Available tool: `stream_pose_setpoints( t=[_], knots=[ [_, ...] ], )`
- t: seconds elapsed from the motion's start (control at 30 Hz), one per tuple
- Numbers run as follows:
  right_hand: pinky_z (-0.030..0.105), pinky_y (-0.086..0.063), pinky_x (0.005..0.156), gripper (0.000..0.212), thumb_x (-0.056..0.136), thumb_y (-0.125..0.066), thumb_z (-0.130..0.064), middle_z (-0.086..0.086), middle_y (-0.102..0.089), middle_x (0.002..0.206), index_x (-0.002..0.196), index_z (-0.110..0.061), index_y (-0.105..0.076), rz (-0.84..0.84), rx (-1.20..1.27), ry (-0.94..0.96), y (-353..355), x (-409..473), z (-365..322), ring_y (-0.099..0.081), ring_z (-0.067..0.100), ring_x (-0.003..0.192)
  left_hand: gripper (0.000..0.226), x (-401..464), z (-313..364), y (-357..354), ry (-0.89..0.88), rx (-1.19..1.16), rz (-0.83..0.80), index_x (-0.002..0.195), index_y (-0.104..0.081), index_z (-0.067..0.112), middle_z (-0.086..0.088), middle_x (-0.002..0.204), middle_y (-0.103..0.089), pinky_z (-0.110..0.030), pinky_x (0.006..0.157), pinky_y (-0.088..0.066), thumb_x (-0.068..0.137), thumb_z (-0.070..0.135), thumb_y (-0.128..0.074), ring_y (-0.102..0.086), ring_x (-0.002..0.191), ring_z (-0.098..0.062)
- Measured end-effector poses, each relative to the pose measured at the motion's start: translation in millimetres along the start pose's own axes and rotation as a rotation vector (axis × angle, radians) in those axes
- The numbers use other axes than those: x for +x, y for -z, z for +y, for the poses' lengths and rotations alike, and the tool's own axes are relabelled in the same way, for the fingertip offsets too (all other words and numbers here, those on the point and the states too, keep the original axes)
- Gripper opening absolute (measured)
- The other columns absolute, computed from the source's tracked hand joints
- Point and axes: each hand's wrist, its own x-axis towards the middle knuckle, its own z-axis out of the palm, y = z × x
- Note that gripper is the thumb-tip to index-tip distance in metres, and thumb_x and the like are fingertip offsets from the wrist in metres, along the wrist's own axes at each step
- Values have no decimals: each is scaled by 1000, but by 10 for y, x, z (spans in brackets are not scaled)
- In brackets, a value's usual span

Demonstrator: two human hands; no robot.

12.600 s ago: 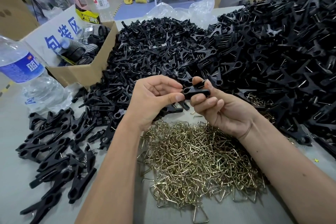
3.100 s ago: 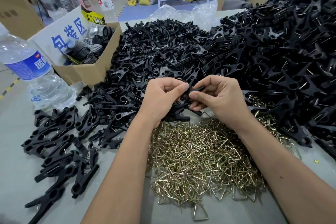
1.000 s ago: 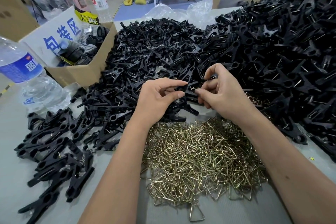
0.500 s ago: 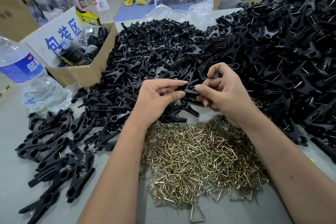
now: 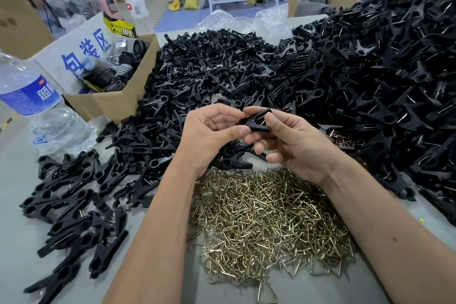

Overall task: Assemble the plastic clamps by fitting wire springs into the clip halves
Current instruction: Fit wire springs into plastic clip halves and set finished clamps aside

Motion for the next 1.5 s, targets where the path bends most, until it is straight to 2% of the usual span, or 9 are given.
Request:
stream_pose_setpoints(
  t=[0.37, 0.67, 0.9, 1.07, 1.13, 1.2, 1.3, 1.4, 1.5],
  knots=[
    [11, -48, 41, 33, 81, -85, -8, 11, -52, 82, 112, -7, -72, -205, 547, -115, 49, 29, 14, -53, 6, 58, 33, 12, -24, 37, 5, -88, 17, 99, -81, 13, -13, 93, -80, -32, 74, -64, 68, 9, -93, -78, 84, -23],
    [11, -44, 35, 16, 95, -61, -14, 8, -53, 75, 101, -10, -75, -116, 500, -140, 93, 51, 46, -51, 3, 51, 24, -2, 0, 20, 10, -21, 31, 93, -77, 5, -13, 87, -79, -31, 73, -64, 71, 3, -86, -77, 80, -22],
    [12, -39, 39, 27, 90, -67, -23, 2, -59, 69, 114, -19, -79, 166, -21, 118, 11, 111, -99, -48, 5, 50, 21, 44, 12, -28, -59, 275, 229, 96, -77, 7, -7, 87, -79, -36, 80, -63, 80, -3, -85, -77, 84, -26],
    [23, -51, 44, 33, 94, -75, -19, 2, -74, 75, 127, -16, -73, 637, -616, 369, 115, 485, -654, -60, 10, 48, 17, 305, 61, 40, -11, 609, 403, 89, -77, 21, 9, 76, -76, -28, 77, -62, 82, 7, -83, -73, 74, -6],
    [31, -60, 54, 45, 94, -78, -23, 8, -76, 99, 136, -14, -66, 844, -880, 409, 209, 715, -878, -69, 14, 57, 17, 490, 87, 117, 48, 765, 430, 87, -76, 25, 11, 74, -74, -30, 79, -61, 84, 9, -78, -71, 73, -2],
    [37, -62, 82, 42, 92, -78, -24, 10, -75, 112, 132, -13, -69, 942, -1134, 418, 227, 904, -996, -74, 21, 84, 20, 693, 85, 190, 88, 883, 406, 88, -76, 24, 9, 81, -74, -34, 84, -61, 86, 5, -72, -71, 78, -7],
    [16, -51, 79, 12, 93, -75, -17, 2, -75, 99, 105, -17, -78, 703, -1502, 429, 26, 1183, -952, -67, 15, 85, 28, 1023, 33, 273, 114, 1099, 251, 104, -77, 23, 2, 107, -73, -38, 99, -55, 88, 1, -73, -68, 102, -17],
    [34, -55, 88, 26, 93, -64, -6, 2, -74, 109, 100, -26, -78, 350, -1867, 270, -86, 1510, -803, -65, 23, 103, 47, 1361, -46, 334, 166, 1447, 28, 130, -67, 30, -8, 132, -62, -40, 109, -44, 88, 11, -77, -53, 127, -31],
    [45, -53, 98, 37, 93, -57, -1, 9, -70, 120, 116, -25, -75, 224, -1998, 173, -36, 1846, -759, -55, 30, 119, 71, 1544, -144, 433, 302, 1588, -141, 153, -44, 33, -9, 151, -47, -46, 114, -38, 89, 14, -70, -38, 142, -34]
  ],
)
